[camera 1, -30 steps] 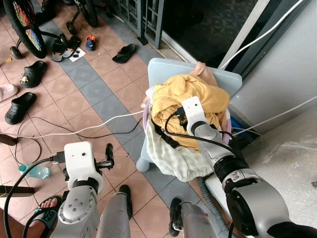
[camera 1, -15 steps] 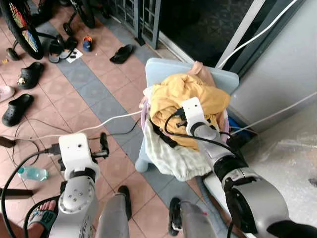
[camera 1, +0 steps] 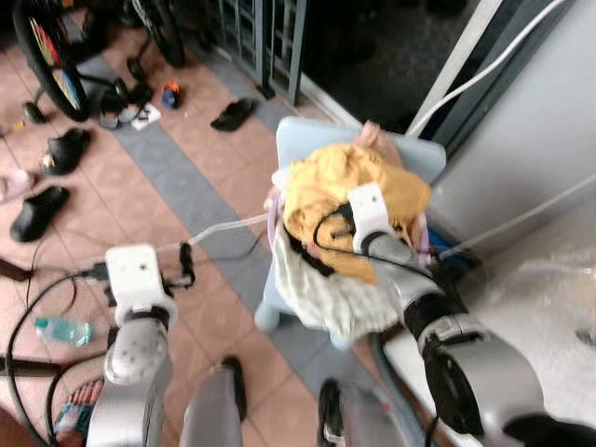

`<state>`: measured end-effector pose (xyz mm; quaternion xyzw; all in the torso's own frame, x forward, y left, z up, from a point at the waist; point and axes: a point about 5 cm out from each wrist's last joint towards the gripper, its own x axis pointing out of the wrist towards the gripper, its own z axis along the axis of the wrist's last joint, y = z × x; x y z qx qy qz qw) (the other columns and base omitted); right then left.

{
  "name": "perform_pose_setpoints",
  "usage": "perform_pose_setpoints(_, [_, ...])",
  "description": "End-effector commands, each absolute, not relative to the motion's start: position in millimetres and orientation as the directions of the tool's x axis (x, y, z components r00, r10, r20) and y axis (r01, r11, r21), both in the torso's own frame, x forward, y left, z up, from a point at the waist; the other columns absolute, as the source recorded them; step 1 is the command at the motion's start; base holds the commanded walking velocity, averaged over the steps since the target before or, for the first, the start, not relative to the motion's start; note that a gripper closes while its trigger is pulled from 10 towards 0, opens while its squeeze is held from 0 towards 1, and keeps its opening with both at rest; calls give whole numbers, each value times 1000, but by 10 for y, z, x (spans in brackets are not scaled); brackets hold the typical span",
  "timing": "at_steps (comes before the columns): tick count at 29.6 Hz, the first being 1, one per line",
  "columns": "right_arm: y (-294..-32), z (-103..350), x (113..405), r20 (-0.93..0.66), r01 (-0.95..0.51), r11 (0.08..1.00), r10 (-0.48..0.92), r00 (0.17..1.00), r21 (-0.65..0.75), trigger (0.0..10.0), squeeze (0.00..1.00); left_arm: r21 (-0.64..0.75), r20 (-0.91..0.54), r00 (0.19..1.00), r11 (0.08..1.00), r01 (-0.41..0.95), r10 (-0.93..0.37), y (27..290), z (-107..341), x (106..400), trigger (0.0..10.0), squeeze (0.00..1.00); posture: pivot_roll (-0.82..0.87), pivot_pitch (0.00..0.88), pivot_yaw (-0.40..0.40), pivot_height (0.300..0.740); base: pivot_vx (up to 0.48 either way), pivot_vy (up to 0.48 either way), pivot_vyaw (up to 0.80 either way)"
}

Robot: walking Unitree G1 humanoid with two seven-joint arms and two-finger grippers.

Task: Clothes washing

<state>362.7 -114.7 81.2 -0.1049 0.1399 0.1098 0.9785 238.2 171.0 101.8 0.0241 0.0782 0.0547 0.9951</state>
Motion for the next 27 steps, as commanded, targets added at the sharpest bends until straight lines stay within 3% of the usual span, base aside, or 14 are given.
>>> perform_pose_setpoints(1, [-1199,864,3627,-238,-218,965,178,955,-149,0,0,59,-137,988,996,-66,74,1706,1006,2389,10000,0,56,53,-29,740,0,0,0])
perform_pose_setpoints(8, [-1292,1119,3527,-19,-190,975,190,982,-117,0,0,90,-77,996,995,-46,53,1685,1053,2330,10000,0,27,7,1,740,0,0,0])
perform_pose_setpoints(17, [-1257,1421,3198,171,-197,980,196,965,-15,0,0,148,-14,997,986,75,-74,1503,1072,2397,10000,0,-9,0,26,740,0,0,0])
perform_pose_setpoints(27, [-1417,1570,2966,178,-143,989,146,973,-29,0,0,124,14,996,989,82,-84,1346,1155,2573,10000,0,-40,0,46,740,0,0,0])
